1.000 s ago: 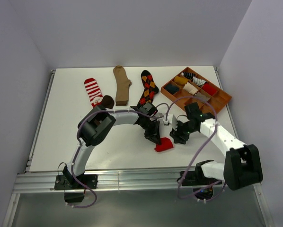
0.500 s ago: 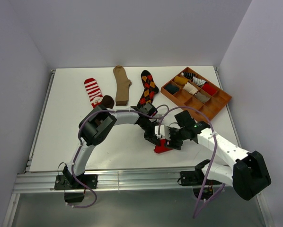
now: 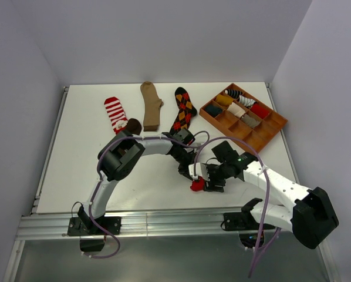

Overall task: Roll the socks
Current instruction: Roll the sock at the center of the board.

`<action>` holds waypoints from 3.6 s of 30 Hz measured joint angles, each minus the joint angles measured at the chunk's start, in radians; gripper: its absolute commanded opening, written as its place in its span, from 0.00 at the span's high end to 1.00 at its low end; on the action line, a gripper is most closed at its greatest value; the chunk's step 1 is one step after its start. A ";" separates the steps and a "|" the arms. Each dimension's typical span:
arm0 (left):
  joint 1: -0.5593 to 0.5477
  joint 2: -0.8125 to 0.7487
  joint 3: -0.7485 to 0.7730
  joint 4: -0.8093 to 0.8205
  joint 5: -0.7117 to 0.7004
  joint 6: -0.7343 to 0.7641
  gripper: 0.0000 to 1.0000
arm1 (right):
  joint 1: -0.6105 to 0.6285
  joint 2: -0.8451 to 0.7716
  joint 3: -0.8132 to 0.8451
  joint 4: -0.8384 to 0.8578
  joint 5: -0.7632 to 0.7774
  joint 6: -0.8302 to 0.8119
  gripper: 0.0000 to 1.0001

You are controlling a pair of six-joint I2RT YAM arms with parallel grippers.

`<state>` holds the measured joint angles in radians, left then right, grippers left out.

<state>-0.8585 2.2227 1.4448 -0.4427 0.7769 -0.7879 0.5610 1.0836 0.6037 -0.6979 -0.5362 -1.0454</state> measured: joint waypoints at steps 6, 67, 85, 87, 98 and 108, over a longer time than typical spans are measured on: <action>0.000 0.000 -0.002 0.000 0.005 0.000 1.00 | 0.027 0.058 0.000 0.017 0.016 0.013 0.36; -0.020 -0.405 -0.620 0.770 -0.546 -0.216 0.52 | -0.224 0.706 0.414 -0.288 -0.181 0.224 0.77; -0.020 -0.467 -0.866 1.120 -0.502 -0.142 0.49 | -0.225 0.716 0.424 -0.295 -0.169 0.264 0.78; -0.020 -0.468 -0.883 1.152 -0.491 -0.143 0.49 | -0.225 0.716 0.424 -0.295 -0.168 0.264 0.78; -0.067 -0.473 -0.812 1.174 -0.437 -0.086 0.45 | -0.225 0.723 0.430 -0.300 -0.167 0.272 0.79; -0.100 -0.426 -0.743 1.104 -0.417 -0.009 0.47 | -0.234 0.747 0.444 -0.326 -0.165 0.283 0.79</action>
<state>-0.9585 1.7969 0.7021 0.6617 0.3603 -0.7967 0.3267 1.8301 1.0481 -1.0237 -0.7010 -0.7624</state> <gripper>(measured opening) 0.536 0.297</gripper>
